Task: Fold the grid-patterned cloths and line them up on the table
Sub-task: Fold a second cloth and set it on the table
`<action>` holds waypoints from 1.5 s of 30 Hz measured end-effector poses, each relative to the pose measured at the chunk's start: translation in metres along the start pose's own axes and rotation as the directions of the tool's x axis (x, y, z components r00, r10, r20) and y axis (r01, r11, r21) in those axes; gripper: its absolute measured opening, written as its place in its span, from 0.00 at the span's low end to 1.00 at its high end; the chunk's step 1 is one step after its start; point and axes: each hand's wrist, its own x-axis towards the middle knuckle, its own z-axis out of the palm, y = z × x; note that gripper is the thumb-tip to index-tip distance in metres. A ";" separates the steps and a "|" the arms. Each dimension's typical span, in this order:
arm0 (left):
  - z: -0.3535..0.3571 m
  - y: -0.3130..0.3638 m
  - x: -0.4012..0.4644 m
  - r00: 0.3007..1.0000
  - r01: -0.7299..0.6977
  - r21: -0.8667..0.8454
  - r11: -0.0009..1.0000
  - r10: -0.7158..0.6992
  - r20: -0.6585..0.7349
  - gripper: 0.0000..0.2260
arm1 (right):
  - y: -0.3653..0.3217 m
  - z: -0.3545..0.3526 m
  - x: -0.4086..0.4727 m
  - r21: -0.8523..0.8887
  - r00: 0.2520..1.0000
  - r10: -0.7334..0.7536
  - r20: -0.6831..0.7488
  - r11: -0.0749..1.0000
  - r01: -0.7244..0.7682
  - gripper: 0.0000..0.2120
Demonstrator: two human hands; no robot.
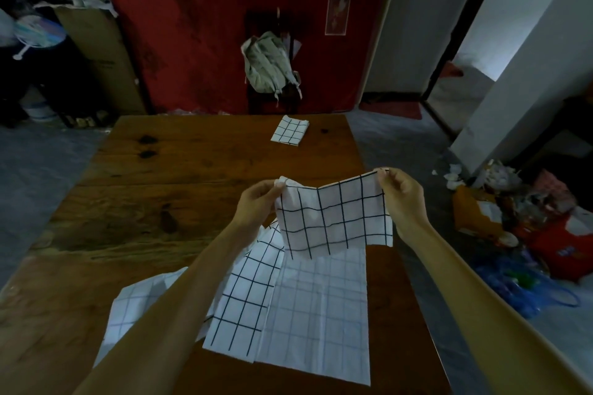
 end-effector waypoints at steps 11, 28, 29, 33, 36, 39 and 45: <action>0.003 0.006 -0.008 0.998 -0.058 0.001 0.998 0.058 0.015 0.12 | 0.008 0.002 -0.001 -0.007 0.994 0.031 -0.106 0.999 -0.032 0.08; 0.009 0.008 -0.013 0.990 0.072 -0.035 0.997 -0.075 -0.120 0.11 | 0.001 0.004 -0.001 -0.050 0.968 -0.073 -0.240 0.997 0.063 0.08; 0.008 0.007 -0.012 0.982 0.124 -0.051 0.991 -0.129 -0.135 0.11 | 0.000 0.002 -0.001 -0.066 0.971 -0.087 -0.224 0.995 0.074 0.08; 0.003 0.010 -0.010 0.960 0.245 -0.103 0.964 -0.256 -0.112 0.26 | -0.004 0.001 -0.004 -0.057 0.983 -0.094 -0.154 0.995 0.086 0.07; 0.004 0.011 -0.008 0.952 0.258 -0.089 0.962 -0.269 -0.146 0.17 | -0.005 0.003 -0.007 -0.029 0.989 -0.097 -0.108 0.995 0.094 0.06; 0.005 0.010 -0.005 0.936 0.251 -0.090 0.964 -0.265 -0.233 0.07 | -0.003 0.004 -0.006 -0.029 0.987 -0.093 -0.133 0.996 0.089 0.06; 0.002 -0.002 -0.002 0.929 0.152 0.075 0.986 -0.116 -0.350 0.13 | -0.005 0.008 -0.005 -0.047 0.982 -0.130 -0.137 0.991 0.124 0.06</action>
